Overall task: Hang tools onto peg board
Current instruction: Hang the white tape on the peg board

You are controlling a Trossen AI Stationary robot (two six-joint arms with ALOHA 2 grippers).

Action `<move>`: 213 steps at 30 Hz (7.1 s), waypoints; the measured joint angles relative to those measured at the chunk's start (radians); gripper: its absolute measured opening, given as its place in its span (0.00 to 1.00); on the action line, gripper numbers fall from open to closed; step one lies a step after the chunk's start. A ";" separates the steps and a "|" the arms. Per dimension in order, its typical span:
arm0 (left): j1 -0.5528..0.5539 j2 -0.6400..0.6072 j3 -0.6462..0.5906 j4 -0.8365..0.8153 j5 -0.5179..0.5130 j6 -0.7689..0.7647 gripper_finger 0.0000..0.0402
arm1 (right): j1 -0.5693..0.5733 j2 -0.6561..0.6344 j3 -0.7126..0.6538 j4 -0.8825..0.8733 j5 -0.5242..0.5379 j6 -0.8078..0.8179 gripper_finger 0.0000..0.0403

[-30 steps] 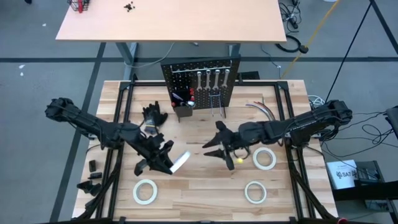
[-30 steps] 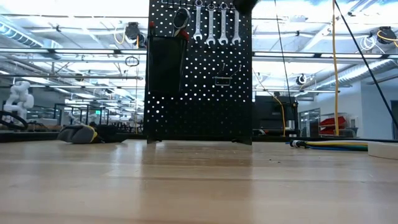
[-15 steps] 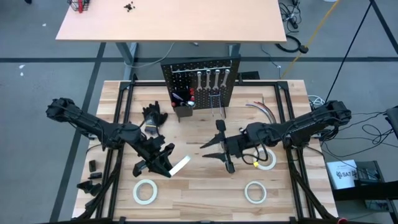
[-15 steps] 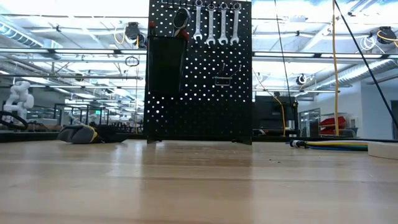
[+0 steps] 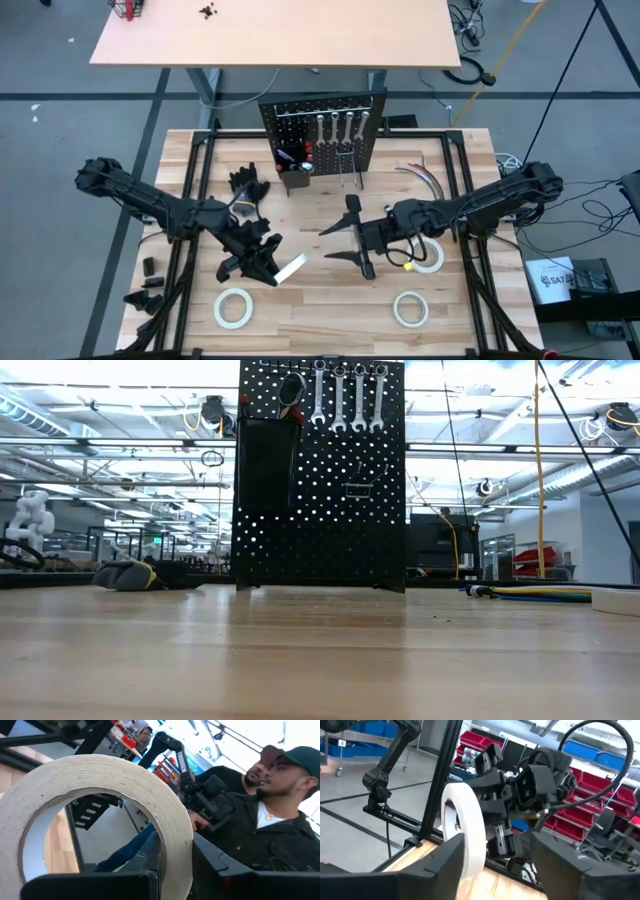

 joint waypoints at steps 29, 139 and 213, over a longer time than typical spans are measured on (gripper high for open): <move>-0.002 0.010 0.001 0.167 -0.026 -0.018 0.14 | -0.004 0.005 0.000 0.040 -0.061 0.150 0.64; 0.071 0.008 0.124 -0.361 -0.765 0.349 0.51 | -0.477 -0.455 -0.670 0.056 -0.141 0.589 0.17; -0.010 0.008 0.124 -0.596 -0.725 0.191 0.51 | -0.607 -0.107 -0.581 0.326 0.265 0.677 0.18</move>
